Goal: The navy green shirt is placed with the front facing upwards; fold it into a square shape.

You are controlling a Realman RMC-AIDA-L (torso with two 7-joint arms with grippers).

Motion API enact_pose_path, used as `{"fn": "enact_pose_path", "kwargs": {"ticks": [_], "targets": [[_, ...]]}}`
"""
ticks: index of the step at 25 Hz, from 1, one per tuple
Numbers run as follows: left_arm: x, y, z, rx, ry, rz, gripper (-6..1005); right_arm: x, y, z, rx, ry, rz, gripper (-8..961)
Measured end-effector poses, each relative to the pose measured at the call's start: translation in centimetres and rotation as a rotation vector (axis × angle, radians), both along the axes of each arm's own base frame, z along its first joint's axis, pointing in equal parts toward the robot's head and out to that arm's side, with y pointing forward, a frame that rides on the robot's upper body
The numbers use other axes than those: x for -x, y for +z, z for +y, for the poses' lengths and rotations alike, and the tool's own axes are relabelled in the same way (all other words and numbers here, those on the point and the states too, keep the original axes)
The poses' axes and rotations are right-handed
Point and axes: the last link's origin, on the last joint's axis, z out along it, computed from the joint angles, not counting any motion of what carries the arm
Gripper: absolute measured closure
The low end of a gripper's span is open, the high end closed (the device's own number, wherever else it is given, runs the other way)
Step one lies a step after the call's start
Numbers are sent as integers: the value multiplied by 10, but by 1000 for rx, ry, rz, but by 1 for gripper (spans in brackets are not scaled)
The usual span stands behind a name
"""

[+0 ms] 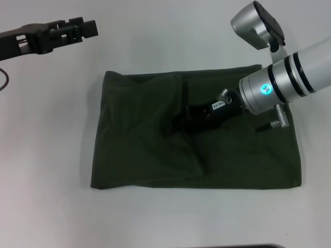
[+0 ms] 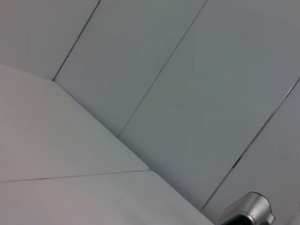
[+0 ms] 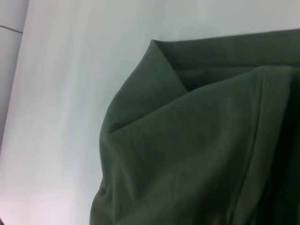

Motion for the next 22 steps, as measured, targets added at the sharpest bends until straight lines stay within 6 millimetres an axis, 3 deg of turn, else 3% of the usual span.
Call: {"fn": "enact_pose_path", "kwargs": {"ticks": [13,22], "targets": [[2,3,1,-17,15,-10,312,2,4,-4,-29,57,97,887],[6,8,1,-42,37,-28,312,3,12,-6,-84,119,192,888]]}}
